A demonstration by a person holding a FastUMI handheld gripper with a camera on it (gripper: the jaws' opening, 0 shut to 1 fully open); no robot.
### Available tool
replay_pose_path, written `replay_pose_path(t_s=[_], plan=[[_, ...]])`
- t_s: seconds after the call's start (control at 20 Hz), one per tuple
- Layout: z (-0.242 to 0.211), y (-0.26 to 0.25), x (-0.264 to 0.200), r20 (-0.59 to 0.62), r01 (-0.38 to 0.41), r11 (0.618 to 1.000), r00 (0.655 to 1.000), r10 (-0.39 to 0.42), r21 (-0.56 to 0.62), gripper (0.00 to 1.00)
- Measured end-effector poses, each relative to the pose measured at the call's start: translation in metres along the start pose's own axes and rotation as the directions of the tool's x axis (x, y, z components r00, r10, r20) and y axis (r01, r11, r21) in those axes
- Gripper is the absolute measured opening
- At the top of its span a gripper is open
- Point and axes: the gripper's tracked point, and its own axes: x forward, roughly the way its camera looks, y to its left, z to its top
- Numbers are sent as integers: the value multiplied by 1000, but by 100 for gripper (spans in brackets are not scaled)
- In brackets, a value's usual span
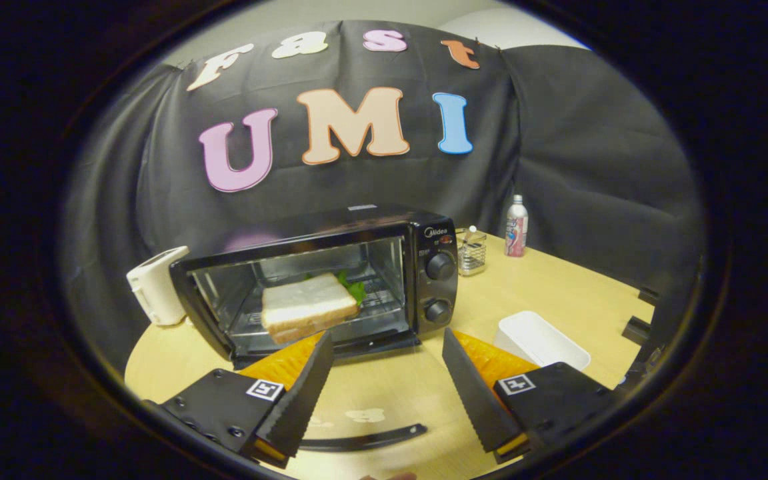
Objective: Open the toaster oven, put the food inside, and close the toaster oven door.
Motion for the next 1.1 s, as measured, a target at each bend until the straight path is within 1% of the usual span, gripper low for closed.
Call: replay_pose_path(t_s=[0.1, 0.2, 0.45, 0.55, 0.8, 1.0, 1.1], plan=[[-6, 3, -20, 10, -16, 1000, 1000, 16, 10, 100], [-19, 7, -35, -9, -31, 999, 999, 31, 34, 100], [-64, 6, -59, -134, -8, 998, 991, 0, -55, 100], [-78, 11, -61, -171, -20, 996, 985, 6, -81, 100], [-110, 17, -53, -256, -50, 994, 966, 23, -101, 100], [-116, 17, -52, -278, -68, 996, 959, 50, -54, 100], [-122, 15, -53, -298, -67, 997, 953, 51, -44, 100]])
